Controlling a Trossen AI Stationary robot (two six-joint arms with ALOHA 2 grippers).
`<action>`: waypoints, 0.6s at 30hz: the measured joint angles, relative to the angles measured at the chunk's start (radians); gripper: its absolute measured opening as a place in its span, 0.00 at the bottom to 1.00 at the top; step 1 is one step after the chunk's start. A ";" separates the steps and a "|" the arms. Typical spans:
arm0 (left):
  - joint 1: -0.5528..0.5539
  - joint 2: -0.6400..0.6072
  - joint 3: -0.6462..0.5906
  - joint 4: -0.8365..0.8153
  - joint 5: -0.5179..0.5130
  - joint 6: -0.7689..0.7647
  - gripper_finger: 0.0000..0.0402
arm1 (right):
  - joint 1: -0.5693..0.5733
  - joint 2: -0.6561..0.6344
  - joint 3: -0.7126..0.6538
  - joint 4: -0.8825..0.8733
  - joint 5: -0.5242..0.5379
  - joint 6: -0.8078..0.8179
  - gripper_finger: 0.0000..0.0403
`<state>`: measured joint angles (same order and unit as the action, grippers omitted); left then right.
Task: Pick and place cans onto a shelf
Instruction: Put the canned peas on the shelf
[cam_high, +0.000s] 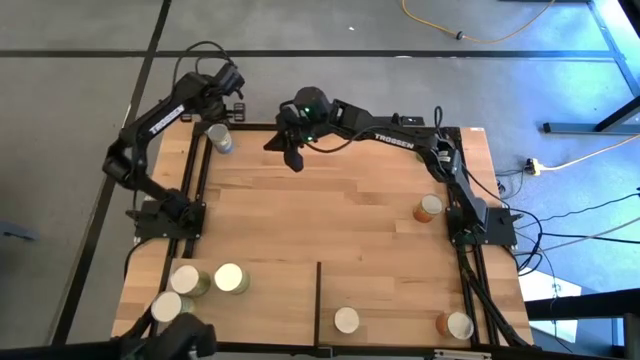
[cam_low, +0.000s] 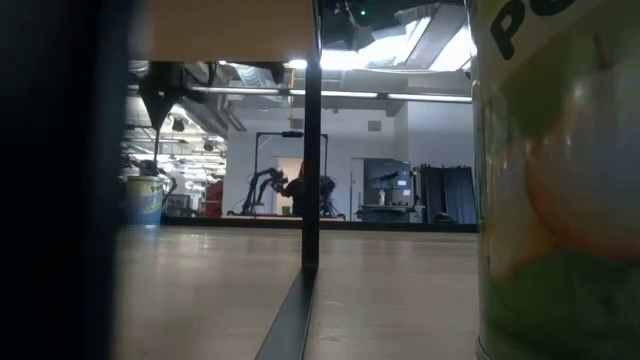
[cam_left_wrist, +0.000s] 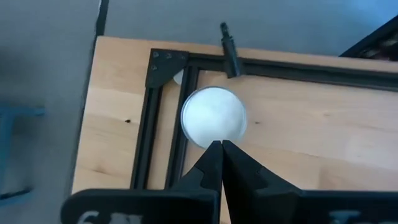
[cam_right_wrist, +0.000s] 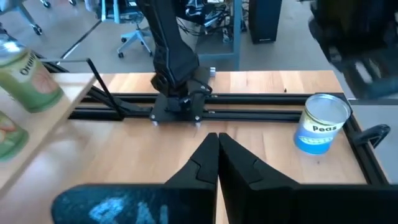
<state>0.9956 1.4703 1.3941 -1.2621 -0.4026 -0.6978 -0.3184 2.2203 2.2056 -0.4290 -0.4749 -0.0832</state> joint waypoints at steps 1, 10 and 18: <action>0.008 0.020 0.000 0.000 0.000 0.006 0.00 | -0.001 -0.002 0.000 0.000 0.000 0.003 0.02; 0.080 0.136 0.000 0.028 0.113 0.051 0.00 | 0.000 -0.006 0.000 -0.032 -0.050 0.000 0.02; 0.118 0.181 -0.001 0.062 0.218 0.064 0.00 | 0.001 -0.006 0.000 -0.037 -0.051 -0.003 0.02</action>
<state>1.1141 1.6509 1.3933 -1.2001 -0.1850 -0.6338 -0.3172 2.2143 2.2059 -0.4660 -0.5255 -0.0864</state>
